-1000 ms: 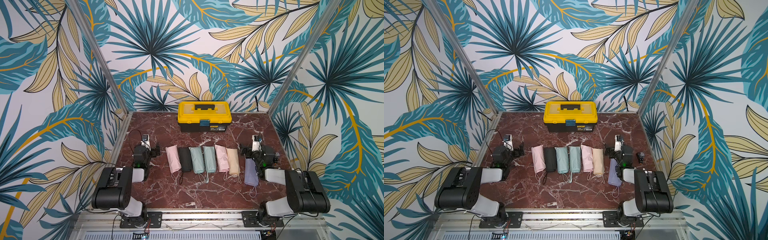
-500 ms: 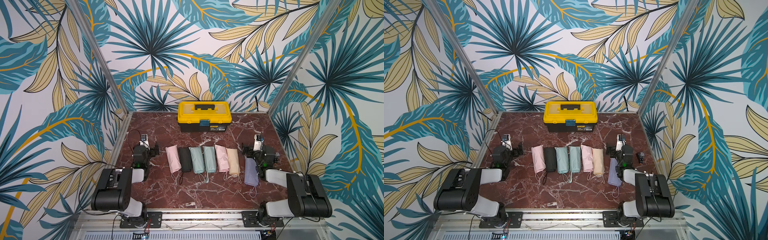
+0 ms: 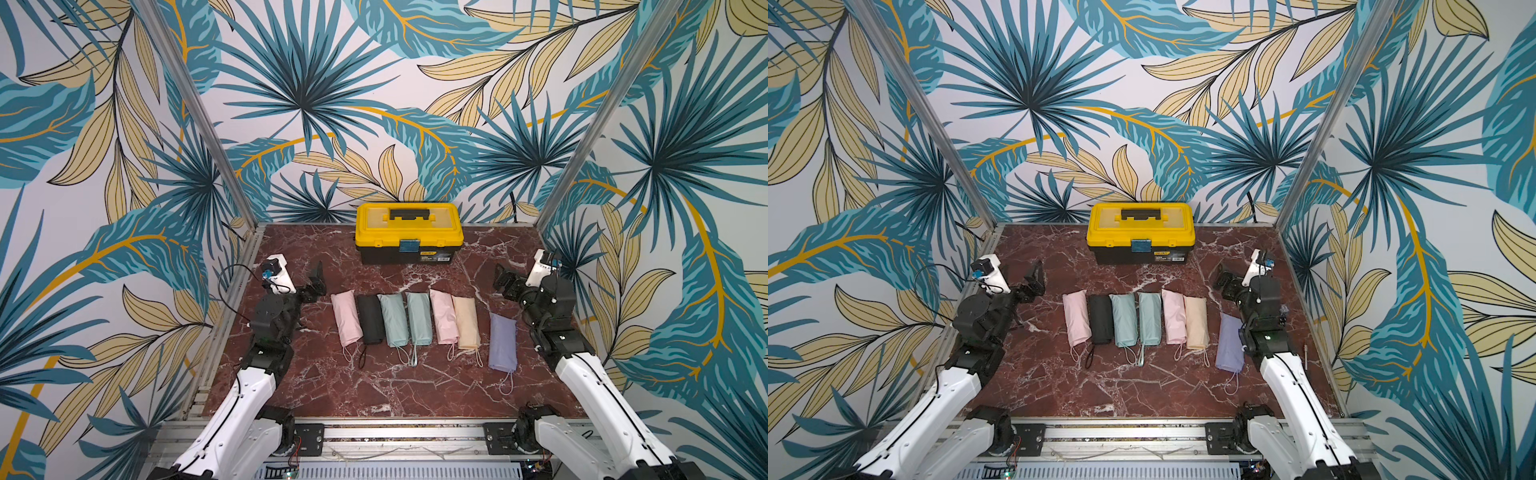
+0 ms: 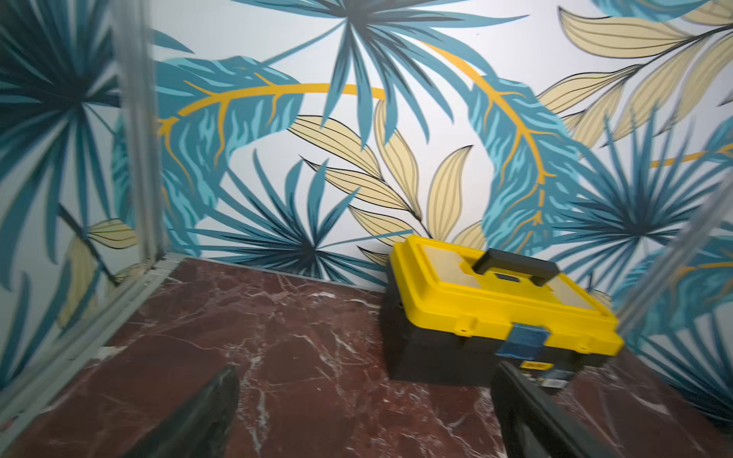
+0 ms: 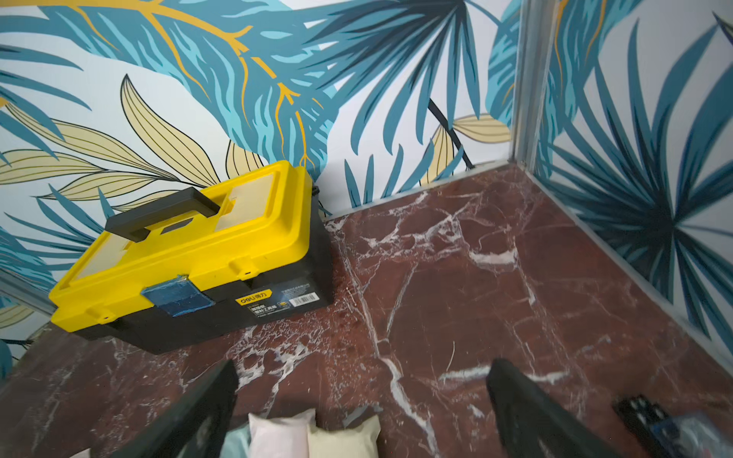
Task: Take umbrellas out of sleeves
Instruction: Move the umbrella to the center of the board.
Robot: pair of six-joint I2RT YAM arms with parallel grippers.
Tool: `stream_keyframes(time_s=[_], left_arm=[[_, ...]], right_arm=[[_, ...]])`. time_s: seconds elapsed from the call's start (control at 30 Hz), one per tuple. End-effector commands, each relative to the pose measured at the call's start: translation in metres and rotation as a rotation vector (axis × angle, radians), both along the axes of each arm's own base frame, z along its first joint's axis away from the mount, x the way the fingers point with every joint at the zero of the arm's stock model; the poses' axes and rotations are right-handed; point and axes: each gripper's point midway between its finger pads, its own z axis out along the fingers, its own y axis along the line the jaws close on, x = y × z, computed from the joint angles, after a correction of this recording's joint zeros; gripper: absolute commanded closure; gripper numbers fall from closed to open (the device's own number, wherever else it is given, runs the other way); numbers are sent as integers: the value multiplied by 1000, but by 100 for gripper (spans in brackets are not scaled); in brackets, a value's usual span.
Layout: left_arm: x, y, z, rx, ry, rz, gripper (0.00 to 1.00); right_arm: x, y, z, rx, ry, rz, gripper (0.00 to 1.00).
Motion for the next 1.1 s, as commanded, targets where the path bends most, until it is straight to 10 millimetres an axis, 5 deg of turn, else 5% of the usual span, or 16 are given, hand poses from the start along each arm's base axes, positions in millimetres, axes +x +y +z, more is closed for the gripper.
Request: stream_keyframes(time_s=[0.0,0.13,0.27,0.37,0.73,1.07], left_arm=[[-9,-27,-40,-59,255,-98,0],[-22,-37,-63,107,382,-32,0],[-32,-65,-83,169,463,-161,0],[-36,-58,-99,146,501,-124,0],[-31,-34,-116,96,562,40,0],[-11,-56,-148,63,788,-49,0]], right_arm=[[-26,2,-64,115,214,-36,0],[-38,22,-97,185,312,59,1],[-50,24,-125,205,360,58,0],[-57,23,-134,188,350,63,1],[-60,27,-136,187,301,87,0],[-60,28,-136,189,301,89,0]])
